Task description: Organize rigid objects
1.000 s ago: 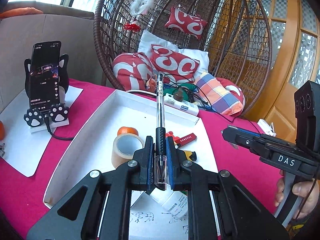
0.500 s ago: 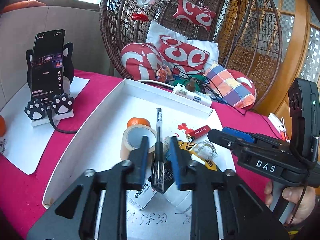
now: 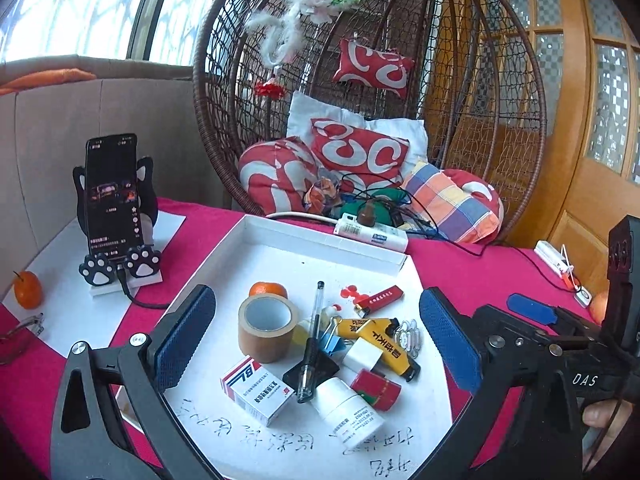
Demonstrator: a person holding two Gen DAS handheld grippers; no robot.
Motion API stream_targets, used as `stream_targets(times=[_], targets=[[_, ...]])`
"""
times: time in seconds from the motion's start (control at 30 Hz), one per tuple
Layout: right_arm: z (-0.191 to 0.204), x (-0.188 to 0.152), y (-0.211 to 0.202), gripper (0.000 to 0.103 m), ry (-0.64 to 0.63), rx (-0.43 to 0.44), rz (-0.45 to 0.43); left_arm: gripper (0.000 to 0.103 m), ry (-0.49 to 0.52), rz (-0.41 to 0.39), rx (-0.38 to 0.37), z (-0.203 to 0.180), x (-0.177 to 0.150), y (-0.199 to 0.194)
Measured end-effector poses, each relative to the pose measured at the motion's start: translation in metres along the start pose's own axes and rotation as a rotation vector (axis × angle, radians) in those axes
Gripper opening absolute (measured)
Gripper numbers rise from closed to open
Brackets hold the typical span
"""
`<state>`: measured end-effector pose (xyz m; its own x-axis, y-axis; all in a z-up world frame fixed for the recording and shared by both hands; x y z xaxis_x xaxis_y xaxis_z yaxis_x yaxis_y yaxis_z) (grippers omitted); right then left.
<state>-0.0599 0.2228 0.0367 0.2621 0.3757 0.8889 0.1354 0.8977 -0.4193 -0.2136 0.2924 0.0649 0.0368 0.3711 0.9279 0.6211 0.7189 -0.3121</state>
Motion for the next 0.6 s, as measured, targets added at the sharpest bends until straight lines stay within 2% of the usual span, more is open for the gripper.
stream_targets(times=[0.13, 0.27, 0.4, 0.53, 0.6], targets=[[-0.020, 0.009, -0.039, 0.103, -0.041, -0.110, -0.102, 0.103, 0.026, -0.030, -0.045, -0.022, 0.012, -0.018], [-0.043, 0.013, -0.075, 0.103, -0.082, -0.258, -0.172, 0.103, 0.091, -0.060, -0.011, -0.044, 0.023, -0.037], [-0.067, 0.011, -0.104, 0.103, -0.058, -0.420, -0.204, 0.103, 0.177, -0.088, 0.065, -0.066, 0.029, -0.054], [-0.082, 0.012, -0.127, 0.103, -0.010, -0.431, -0.235, 0.103, 0.194, -0.119, 0.100, -0.085, 0.034, -0.076], [-0.086, 0.014, -0.141, 0.103, 0.006, -0.431, -0.274, 0.103, 0.199, -0.131, 0.072, -0.096, 0.036, -0.089]])
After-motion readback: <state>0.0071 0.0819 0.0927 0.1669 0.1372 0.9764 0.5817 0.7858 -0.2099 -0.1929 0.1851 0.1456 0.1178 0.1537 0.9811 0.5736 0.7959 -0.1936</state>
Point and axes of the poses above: each gripper's, at about its wrist camera, not at the fingertips, and y roughly the way its jaws point, z to its left, x to its top, the point moved 8 cm from there along y, roughly the way its jaws point, and after that the axes turned 7 degrees about -z, right-handed, at the moved point
